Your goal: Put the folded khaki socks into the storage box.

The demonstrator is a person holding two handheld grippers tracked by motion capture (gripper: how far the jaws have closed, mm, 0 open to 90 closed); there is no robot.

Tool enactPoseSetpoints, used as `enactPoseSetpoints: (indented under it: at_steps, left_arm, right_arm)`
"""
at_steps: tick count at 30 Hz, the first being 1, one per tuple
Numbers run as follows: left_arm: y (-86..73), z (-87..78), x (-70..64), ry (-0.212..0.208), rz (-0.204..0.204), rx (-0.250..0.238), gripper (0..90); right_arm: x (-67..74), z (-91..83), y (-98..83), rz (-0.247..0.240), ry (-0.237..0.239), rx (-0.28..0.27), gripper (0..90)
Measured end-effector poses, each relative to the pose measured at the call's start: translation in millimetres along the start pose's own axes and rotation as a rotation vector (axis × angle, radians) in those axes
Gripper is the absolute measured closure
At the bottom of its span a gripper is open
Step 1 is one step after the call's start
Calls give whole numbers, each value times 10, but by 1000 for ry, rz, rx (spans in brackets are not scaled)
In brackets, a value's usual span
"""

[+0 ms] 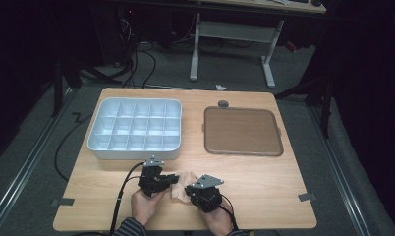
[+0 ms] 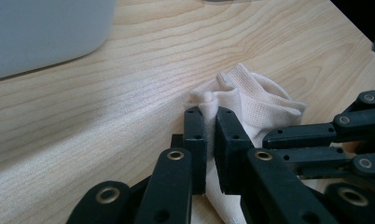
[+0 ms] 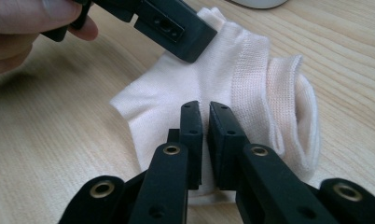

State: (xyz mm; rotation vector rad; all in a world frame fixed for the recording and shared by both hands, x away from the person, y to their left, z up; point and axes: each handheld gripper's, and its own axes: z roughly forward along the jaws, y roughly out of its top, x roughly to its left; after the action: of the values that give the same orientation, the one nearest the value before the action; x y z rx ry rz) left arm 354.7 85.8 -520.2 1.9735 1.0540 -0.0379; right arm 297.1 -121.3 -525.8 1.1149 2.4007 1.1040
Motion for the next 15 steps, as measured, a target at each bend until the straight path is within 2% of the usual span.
enactPoseSetpoints:
  at_steps: [2,5,8,11,15]
  left_arm:
    - [-1,-1,-3,-2,4,3,845]
    - [-1,3,-5,1,9,8,845]
    - [-4,7,-9,1,13,12,845]
    - [-9,0,-23,3,18,11,844]
    - [-9,-9,-32,-2,20,11,844]
  right_arm:
    - [-18,-21,20,15,12,-9,832]
    - [-31,-86,90,20,1,-46,832]
    - [-90,-89,206,31,-8,-57,843]
    - [-122,-50,249,39,-9,-59,853]
    - [-120,59,271,46,-6,-28,860]
